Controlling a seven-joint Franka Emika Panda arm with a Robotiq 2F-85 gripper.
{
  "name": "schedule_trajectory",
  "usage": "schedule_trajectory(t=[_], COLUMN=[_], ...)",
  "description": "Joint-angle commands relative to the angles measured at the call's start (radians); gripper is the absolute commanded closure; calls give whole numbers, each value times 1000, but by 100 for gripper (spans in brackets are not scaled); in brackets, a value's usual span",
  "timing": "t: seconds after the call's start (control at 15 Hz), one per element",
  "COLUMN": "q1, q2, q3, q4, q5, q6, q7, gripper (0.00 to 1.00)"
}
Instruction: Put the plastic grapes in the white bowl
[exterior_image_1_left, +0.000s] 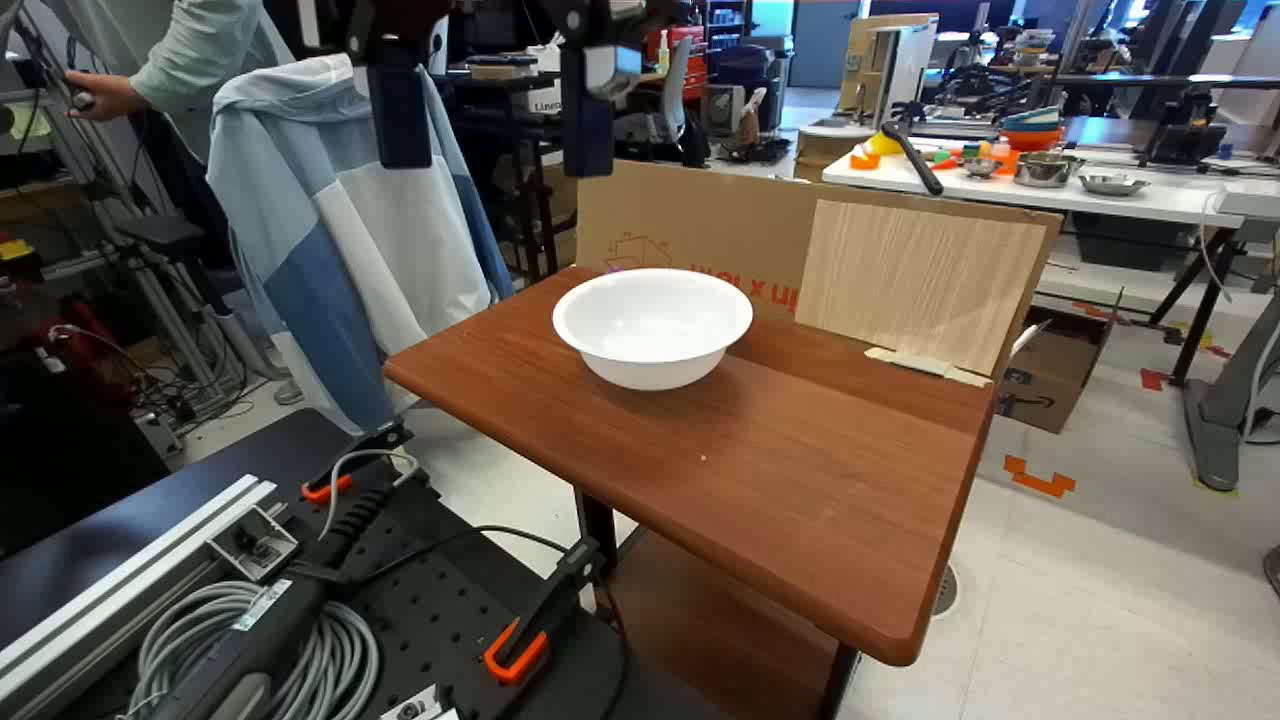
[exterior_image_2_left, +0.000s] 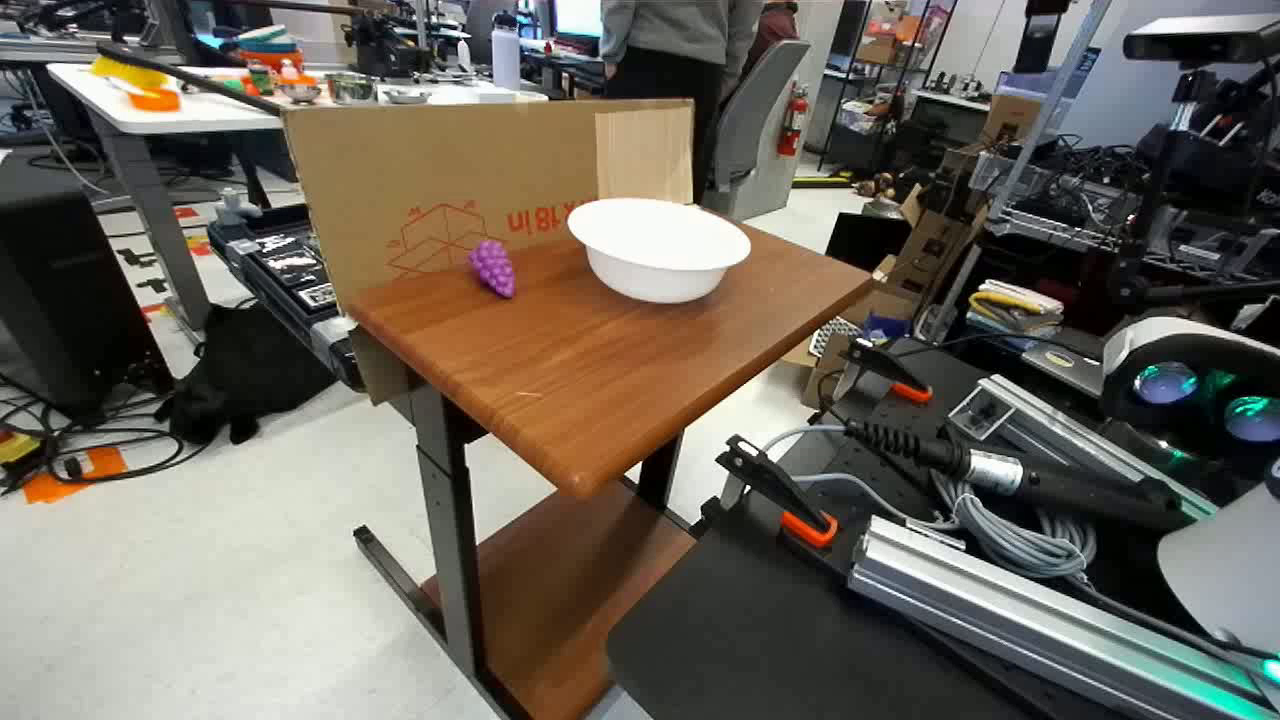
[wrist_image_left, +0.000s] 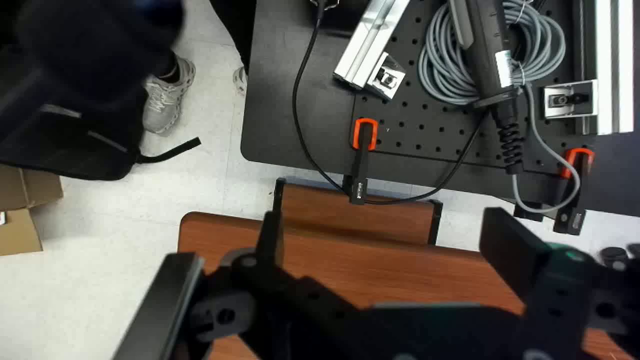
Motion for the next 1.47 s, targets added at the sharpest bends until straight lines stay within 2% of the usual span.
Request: schedule_trajectory(t=[0.0,0.8,0.93,1.13,1.4], q1=[0,0,14,74,165], q2=[0,0,6,83,268], q3=[0,0,1,29,87], q4=[1,1,14,77,206], q5=[0,0,51,145,303], q6=[-1,-1,55,126,212], q7=[0,0,31,40,67], gripper=[0,0,0,0,0])
